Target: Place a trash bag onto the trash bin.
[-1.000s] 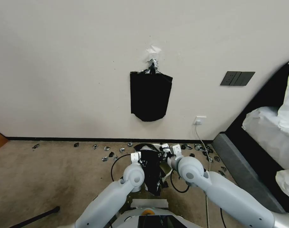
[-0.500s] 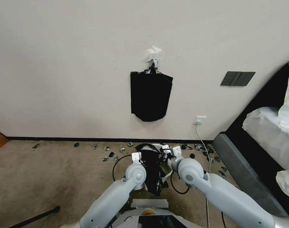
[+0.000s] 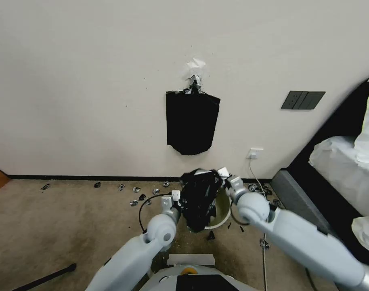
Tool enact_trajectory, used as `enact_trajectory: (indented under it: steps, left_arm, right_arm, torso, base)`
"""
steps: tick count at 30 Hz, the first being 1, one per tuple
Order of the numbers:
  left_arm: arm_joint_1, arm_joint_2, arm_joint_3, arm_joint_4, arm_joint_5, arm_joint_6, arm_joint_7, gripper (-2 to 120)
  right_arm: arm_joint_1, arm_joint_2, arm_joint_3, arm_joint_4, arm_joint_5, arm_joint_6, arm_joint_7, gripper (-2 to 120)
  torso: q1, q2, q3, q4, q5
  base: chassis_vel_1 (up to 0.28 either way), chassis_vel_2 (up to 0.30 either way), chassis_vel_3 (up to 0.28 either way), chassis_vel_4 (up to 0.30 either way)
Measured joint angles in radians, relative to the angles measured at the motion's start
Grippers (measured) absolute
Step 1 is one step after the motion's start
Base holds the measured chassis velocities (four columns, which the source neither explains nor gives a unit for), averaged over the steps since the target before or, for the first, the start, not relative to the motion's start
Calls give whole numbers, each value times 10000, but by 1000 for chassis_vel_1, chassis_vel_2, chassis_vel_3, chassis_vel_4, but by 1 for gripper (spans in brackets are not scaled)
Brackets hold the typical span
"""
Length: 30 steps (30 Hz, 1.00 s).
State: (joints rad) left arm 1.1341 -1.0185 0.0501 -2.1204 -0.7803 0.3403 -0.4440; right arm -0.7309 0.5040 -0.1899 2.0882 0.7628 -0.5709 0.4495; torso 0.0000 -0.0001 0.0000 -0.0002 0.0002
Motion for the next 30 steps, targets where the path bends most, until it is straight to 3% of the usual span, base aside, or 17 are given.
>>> enact_trajectory:
  steps: [4, 6, 10, 15, 21, 26, 30]
  left_arm:
    - [253, 208, -715, -285, -508, -670, 564, 1]
    - [424, 196, -1235, -445, -1346, -1351, 796, 1]
    - [523, 144, -1406, -545, -1765, -1659, 844, 3]
    - [780, 104, -1506, -802, -2161, -1882, 998, 3]
    - [1024, 236, -1579, -967, -2219, -1743, 831, 3]
    - [1164, 389, -1586, -1004, -2230, -1249, 490, 1]
    - [1166, 386, -1630, -926, -2250, -1051, 172, 1]
  right_arm:
    - [-505, -747, 397, 300, 341, 256, -359, 0]
    - [-1906, -1339, 1310, 732, 325, 588, -1345, 0]
    - [-2768, -1478, 1865, 1045, 121, 746, -1965, 0]
    - [-3645, -967, 2375, 1167, 31, 1007, -2325, 0]
    - [-4052, -35, 2428, 1007, 55, 1811, -1317, 2]
    - [-4301, 764, 2755, 1218, 1187, 2307, 268, 22]
    - [-4536, 954, 3120, 1353, 1546, 2588, 557, 33]
  torso:
    - [0, 0, 0, 5, 0]
    - [-1, 0, 0, -2, -1]
    - [-1, 0, 0, -4, -3]
    - [-1, 0, -1, 4, 0]
    - [-1, 0, 0, 3, -4]
    - [-1, 0, 0, 3, -4]
    - [-1, 0, 0, 2, -3]
  base:
    - [0, 0, 0, 0]
    - [0, 0, 0, 0]
    - [0, 0, 0, 0]
    - [0, 0, 0, 0]
    - [0, 0, 0, 0]
    - [0, 0, 0, 0]
    - [0, 0, 0, 0]
